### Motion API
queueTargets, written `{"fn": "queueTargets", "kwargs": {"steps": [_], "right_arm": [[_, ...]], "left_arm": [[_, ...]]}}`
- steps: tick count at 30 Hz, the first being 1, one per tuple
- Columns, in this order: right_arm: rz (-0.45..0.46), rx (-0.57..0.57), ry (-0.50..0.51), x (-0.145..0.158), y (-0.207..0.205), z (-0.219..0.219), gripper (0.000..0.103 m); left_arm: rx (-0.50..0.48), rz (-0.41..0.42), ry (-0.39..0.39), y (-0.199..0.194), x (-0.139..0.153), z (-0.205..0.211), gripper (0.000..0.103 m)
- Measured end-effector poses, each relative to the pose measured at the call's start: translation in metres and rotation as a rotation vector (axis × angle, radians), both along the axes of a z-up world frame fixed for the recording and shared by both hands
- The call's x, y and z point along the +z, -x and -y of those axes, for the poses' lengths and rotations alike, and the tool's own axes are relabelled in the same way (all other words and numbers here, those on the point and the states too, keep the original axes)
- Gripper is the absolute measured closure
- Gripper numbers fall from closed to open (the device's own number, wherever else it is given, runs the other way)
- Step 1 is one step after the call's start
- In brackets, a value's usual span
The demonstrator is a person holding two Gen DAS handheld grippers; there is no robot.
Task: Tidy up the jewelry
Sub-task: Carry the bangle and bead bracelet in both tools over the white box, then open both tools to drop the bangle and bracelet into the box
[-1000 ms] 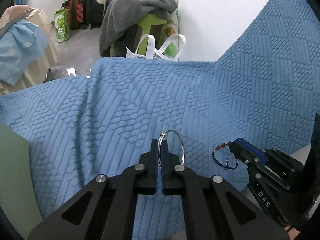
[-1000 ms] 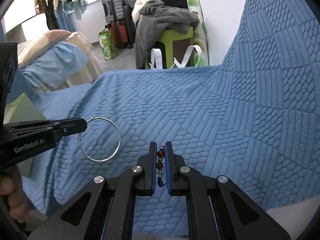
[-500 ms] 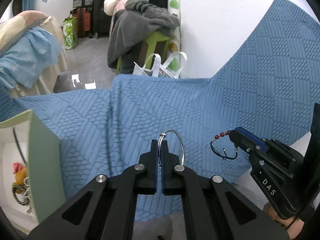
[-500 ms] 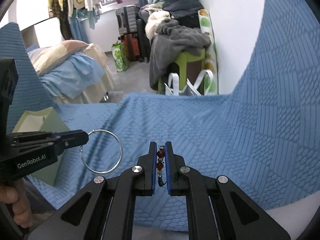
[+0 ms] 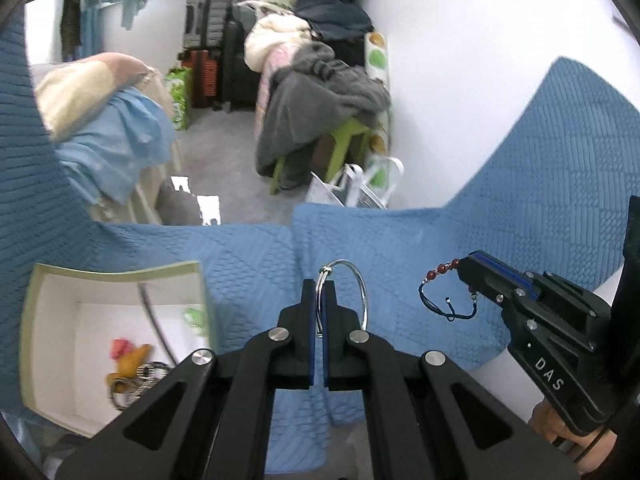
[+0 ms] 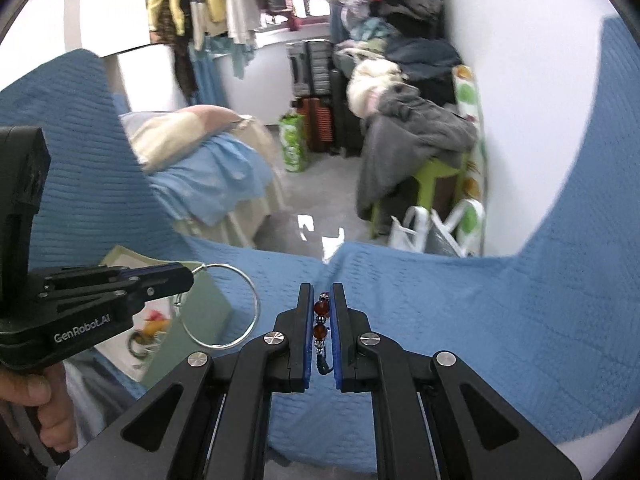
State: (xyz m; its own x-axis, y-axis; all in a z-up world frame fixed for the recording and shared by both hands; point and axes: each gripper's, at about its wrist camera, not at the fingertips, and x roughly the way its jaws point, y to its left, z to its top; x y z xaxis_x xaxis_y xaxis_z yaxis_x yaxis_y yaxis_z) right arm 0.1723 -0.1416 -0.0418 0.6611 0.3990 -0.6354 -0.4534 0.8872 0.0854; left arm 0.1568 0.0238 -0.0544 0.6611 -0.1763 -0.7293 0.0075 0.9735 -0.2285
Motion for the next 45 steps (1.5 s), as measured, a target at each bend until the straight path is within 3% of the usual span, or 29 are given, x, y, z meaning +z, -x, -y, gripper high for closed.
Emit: {"fn": "queueTargets", "kwargs": {"steps": [15,20,38,45], "right_arm": [[-0.019,0.193,-0.074,0.021,0.024,-0.121,0.097],[-0.083,0.230,-0.092,0.005,0.032,-0.154,0.097],[-0.263,0.240,0.120,-0.083,0.051,-0.192,0.097],[-0.289,0.235,0.143,-0.090,0.051,-0.194,0.092]], "left_arm": [[0.139,0.041,-0.023,0.044,0.025,-0.110,0.102],[0.176,0.012,-0.020,0.057,0.011,-0.140,0.102],[0.199,-0.154,0.054,0.070,-0.071,-0.174,0.101],[0.196,-0.165,0.075,0.072,-0.075,-0.178,0.101]]}}
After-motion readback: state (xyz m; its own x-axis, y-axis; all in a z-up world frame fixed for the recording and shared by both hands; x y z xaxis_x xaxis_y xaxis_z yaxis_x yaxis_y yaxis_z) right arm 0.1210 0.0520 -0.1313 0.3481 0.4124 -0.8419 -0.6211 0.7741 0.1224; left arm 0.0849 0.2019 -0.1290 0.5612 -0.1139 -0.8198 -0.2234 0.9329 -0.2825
